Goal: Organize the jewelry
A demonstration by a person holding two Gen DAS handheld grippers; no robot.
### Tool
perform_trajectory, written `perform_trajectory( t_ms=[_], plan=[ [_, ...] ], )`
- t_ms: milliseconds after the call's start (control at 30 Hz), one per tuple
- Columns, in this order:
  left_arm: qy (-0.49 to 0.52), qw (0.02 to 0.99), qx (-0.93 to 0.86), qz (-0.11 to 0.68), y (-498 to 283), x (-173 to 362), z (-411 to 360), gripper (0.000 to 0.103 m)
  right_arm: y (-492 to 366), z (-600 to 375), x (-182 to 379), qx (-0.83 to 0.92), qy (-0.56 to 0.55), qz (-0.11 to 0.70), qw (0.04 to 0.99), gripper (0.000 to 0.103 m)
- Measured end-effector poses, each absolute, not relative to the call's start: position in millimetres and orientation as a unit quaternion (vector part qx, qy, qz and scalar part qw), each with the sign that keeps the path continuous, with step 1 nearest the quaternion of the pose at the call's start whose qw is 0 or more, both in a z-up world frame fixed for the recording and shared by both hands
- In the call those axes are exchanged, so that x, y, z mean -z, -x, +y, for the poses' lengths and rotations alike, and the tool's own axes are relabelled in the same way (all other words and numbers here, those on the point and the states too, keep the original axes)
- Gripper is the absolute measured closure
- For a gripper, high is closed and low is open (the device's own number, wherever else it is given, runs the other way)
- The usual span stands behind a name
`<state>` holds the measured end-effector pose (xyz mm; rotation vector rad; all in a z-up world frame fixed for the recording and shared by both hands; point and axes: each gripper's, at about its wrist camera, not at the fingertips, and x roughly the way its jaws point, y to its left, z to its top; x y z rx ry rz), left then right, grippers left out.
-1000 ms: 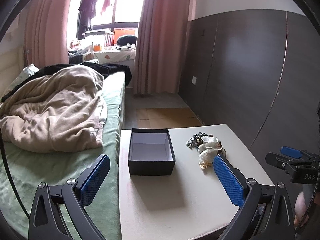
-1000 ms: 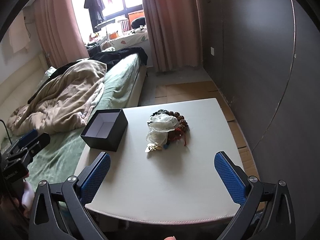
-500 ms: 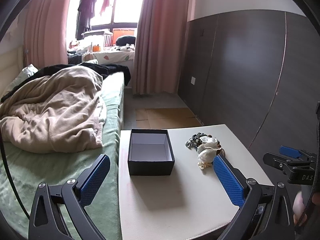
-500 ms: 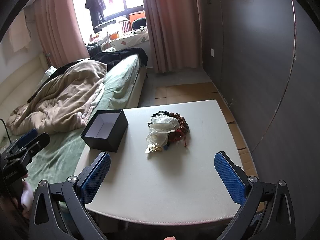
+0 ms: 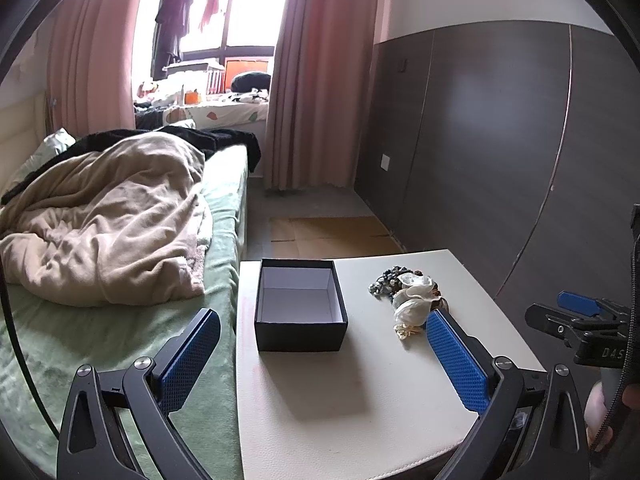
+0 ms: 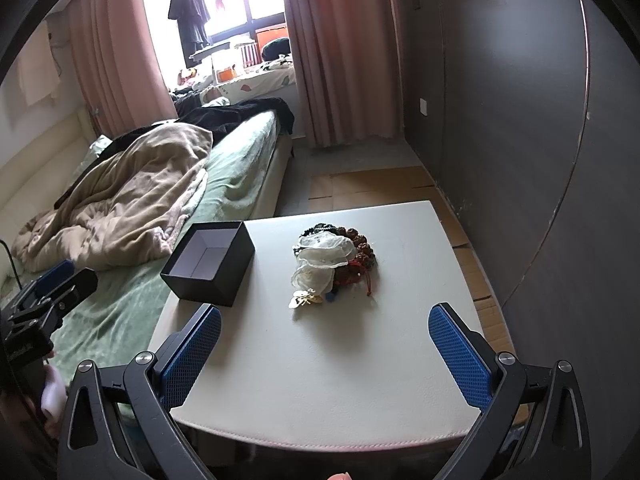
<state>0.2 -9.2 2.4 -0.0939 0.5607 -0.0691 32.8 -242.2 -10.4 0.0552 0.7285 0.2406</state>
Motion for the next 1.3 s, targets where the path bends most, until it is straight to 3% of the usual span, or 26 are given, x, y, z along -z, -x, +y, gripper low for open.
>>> perform_trajectory(
  t_ms=[767, 1033, 1300],
  plan=[
    [0.051, 0.954, 0.052, 0.291, -29, 7, -21, 0.000, -57, -262, 18, -0.094, -0.062, 0.370, 0.922, 0.000],
    [0.067, 0.945, 0.086, 0.309, -53, 17, -40, 0.014, -76, -285, 31, -0.078, -0.109, 0.395, 0.909, 0.000],
    [0.080, 0.934, 0.119, 0.328, -85, 29, -69, 0.017, -94, -303, 43, -0.075, -0.164, 0.415, 0.892, 0.000]
  ],
)
